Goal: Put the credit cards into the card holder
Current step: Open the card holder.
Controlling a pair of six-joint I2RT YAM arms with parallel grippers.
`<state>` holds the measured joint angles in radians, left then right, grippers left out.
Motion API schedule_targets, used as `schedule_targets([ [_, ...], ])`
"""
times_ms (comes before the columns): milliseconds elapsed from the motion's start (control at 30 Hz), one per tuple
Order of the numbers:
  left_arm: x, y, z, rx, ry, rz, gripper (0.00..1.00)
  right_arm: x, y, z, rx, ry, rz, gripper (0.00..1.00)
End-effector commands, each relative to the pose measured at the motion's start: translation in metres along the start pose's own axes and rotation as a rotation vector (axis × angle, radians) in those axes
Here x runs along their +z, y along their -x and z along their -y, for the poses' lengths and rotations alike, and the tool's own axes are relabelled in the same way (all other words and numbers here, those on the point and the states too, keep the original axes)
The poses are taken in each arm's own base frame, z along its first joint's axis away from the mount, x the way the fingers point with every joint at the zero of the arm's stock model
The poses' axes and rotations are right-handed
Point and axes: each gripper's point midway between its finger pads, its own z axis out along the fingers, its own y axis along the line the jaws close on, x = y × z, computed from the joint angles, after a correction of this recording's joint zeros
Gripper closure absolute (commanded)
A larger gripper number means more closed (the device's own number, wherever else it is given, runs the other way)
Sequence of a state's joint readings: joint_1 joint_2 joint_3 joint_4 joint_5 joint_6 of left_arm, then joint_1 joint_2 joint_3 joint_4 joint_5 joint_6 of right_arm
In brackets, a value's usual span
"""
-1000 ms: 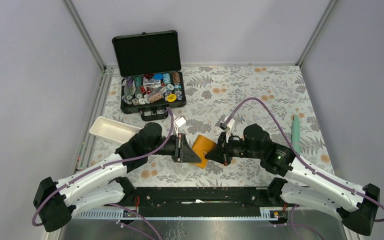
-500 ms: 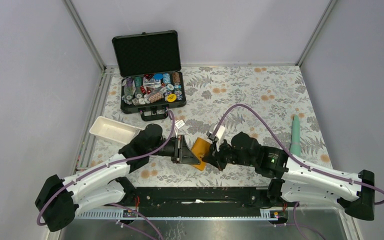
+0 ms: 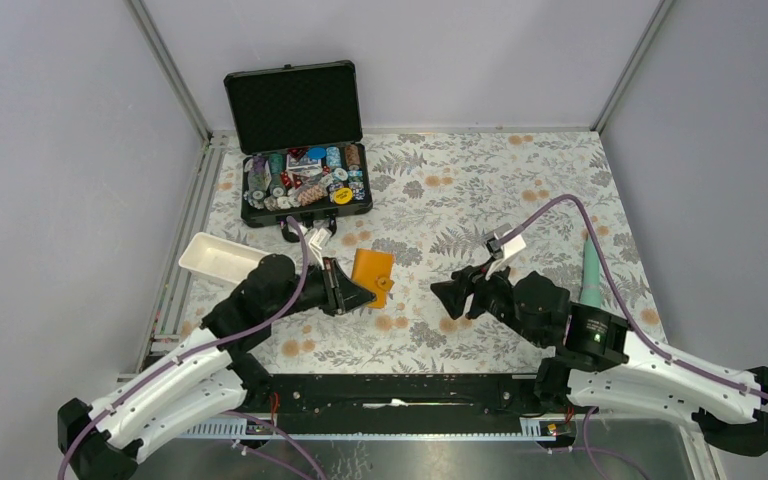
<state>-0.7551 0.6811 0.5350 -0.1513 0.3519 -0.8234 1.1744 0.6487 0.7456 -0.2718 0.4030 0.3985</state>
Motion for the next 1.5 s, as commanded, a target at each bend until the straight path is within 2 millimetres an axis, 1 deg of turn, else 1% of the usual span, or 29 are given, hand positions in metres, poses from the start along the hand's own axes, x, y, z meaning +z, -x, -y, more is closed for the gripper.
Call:
schedule_targets([
  [0, -0.003, 0.018, -0.016, 0.074, 0.118, 0.093, 1.0, 0.004, 0.02, -0.031, 0.18, 0.098, 0.059, 0.39],
  [67, 0.0, 0.014, -0.018, 0.078, 0.146, 0.104, 1.0, 0.011, 0.023, -0.049, 0.25, 0.173, 0.066, 0.42],
  [167, 0.008, 0.007, -0.012, 0.099, 0.169, 0.123, 1.0, 0.021, 0.026, -0.07, 0.329, 0.244, 0.069, 0.46],
  [267, 0.015, -0.002, -0.007, 0.13, 0.2, 0.12, 1.0, 0.033, 0.02, -0.081, 0.374, 0.258, 0.029, 0.49],
  [367, 0.022, -0.006, -0.001, 0.143, 0.22, 0.124, 1.0, 0.043, 0.015, -0.092, 0.398, 0.286, -0.006, 0.51],
  [433, 0.026, -0.007, 0.002, 0.152, 0.233, 0.131, 1.0, 0.048, 0.007, -0.094, 0.422, 0.282, -0.029, 0.52],
  [500, 0.03, -0.009, 0.007, 0.153, 0.224, 0.135, 1.0, 0.054, -0.001, -0.093, 0.442, 0.27, -0.052, 0.52],
  [567, 0.032, -0.009, 0.012, 0.139, 0.198, 0.148, 1.0, 0.058, -0.012, -0.092, 0.459, 0.258, -0.073, 0.49],
  [667, 0.032, -0.007, 0.018, 0.12, 0.153, 0.169, 1.0, 0.062, -0.028, -0.086, 0.484, 0.232, -0.102, 0.49],
  [733, 0.03, -0.006, 0.022, 0.113, 0.127, 0.182, 1.0, 0.065, -0.039, -0.078, 0.486, 0.198, -0.115, 0.48],
  [833, 0.025, -0.006, 0.026, 0.113, 0.09, 0.193, 1.0, 0.065, -0.052, -0.058, 0.475, 0.117, -0.124, 0.48],
  [1033, 0.016, -0.008, 0.028, 0.119, 0.048, 0.196, 1.0, 0.06, -0.054, -0.018, 0.475, 0.009, -0.104, 0.46],
  [1100, 0.014, -0.011, 0.032, 0.127, 0.02, 0.187, 1.0, 0.059, -0.053, -0.01, 0.49, 0.01, -0.102, 0.45],
  [1133, 0.013, -0.01, 0.037, 0.13, -0.005, 0.19, 1.0, 0.059, -0.054, -0.008, 0.493, 0.021, -0.105, 0.45],
  [1233, 0.01, -0.009, 0.048, 0.132, -0.066, 0.197, 1.0, 0.054, -0.045, -0.021, 0.487, 0.139, -0.094, 0.46],
  [1300, 0.007, -0.007, 0.058, 0.13, -0.124, 0.212, 1.0, 0.048, -0.034, -0.031, 0.475, 0.219, -0.062, 0.47],
  [1333, 0.006, -0.007, 0.062, 0.131, -0.147, 0.214, 1.0, 0.046, -0.029, -0.031, 0.473, 0.231, -0.044, 0.48],
  [1467, 0.0, -0.008, 0.078, 0.139, -0.233, 0.209, 1.0, 0.037, -0.023, -0.041, 0.44, 0.304, -0.035, 0.49],
])
